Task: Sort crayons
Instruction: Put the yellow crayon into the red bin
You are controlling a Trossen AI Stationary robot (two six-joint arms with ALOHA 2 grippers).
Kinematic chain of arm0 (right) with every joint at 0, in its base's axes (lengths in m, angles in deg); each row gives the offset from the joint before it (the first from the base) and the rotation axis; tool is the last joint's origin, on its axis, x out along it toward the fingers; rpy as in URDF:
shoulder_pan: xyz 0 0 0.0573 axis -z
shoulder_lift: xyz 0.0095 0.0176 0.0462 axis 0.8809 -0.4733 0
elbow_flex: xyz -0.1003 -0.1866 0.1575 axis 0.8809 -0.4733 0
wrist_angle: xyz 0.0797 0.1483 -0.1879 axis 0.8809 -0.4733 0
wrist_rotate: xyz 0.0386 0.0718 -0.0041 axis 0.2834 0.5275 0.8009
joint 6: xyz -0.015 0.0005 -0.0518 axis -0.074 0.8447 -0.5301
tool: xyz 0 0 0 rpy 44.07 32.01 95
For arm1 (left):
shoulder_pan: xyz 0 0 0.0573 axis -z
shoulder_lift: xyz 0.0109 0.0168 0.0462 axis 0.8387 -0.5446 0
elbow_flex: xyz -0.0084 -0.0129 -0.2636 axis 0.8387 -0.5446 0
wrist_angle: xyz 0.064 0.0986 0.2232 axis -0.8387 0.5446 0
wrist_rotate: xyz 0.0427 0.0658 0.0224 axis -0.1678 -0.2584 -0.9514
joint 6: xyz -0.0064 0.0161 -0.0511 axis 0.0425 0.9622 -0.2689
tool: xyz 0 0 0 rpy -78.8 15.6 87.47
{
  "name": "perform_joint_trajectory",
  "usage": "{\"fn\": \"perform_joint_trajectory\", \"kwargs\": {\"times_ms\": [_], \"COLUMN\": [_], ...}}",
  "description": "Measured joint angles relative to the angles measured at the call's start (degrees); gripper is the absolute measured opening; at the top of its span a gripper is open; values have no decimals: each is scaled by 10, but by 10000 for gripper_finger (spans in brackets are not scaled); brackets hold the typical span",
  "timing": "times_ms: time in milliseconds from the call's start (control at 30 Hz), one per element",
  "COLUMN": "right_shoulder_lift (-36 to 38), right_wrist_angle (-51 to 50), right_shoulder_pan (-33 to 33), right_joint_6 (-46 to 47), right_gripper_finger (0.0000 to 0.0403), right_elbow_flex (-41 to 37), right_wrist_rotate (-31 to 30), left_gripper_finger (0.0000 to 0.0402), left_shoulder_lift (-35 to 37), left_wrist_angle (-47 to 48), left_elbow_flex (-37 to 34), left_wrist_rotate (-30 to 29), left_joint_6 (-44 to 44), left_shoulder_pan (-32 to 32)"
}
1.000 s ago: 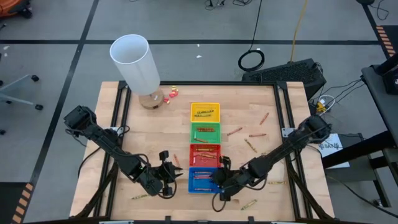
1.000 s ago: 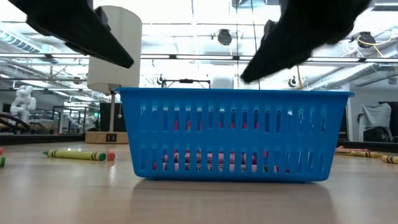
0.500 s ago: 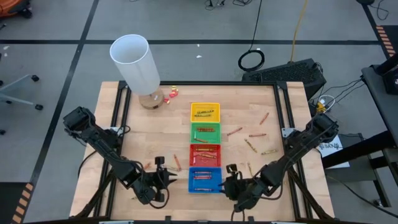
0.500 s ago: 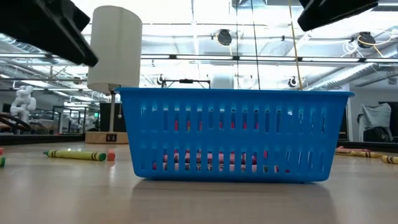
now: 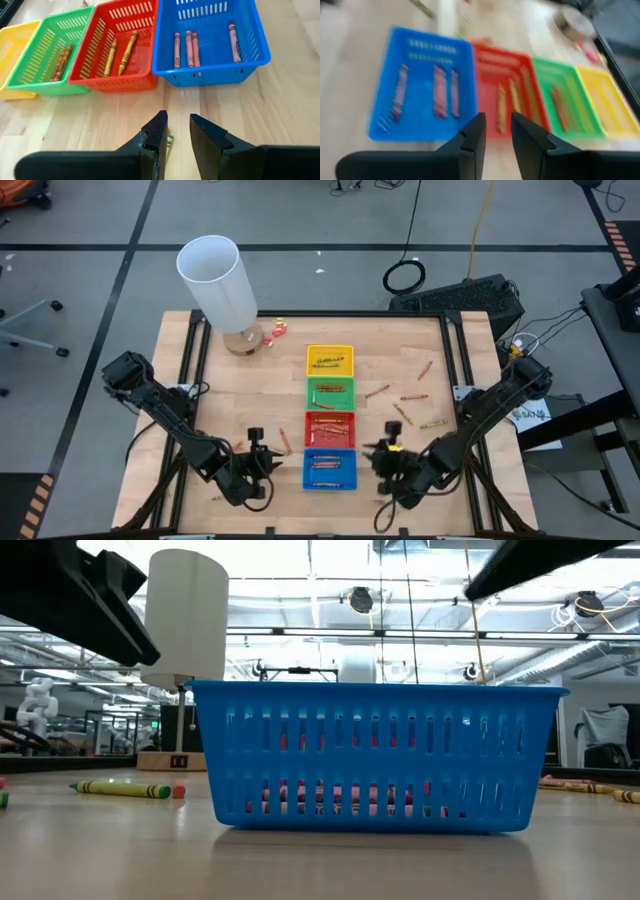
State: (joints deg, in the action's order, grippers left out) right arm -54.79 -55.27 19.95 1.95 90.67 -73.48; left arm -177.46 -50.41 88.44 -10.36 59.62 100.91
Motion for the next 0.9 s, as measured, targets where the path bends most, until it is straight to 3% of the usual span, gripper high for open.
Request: {"fn": "perform_joint_trajectory", "kwargs": {"times_ms": [200,333,633,900], "right_shoulder_lift": [59,61,61,65], "right_wrist_angle": [-230,-330,-336,-306], "right_shoulder_pan": [15,40,104,143], "right_joint_6": [201,298,337,333], "right_gripper_finger": [75,75,76,91], "right_elbow_flex": [0,-8,-100,-149], "right_wrist_rotate": [44,99,216,251], "left_gripper_finger": [85,85,85,85], "left_shoulder_lift": [0,0,0,0], "left_wrist_angle": [-1,-4,-2,-6], "left_elbow_flex": [0,0,0,0], "left_wrist_rotate": [-26,-65,-84,-41], "left_joint_6": [25,51,91,116], "left_shoulder_pan": [-1,-7,-58,-92]}}
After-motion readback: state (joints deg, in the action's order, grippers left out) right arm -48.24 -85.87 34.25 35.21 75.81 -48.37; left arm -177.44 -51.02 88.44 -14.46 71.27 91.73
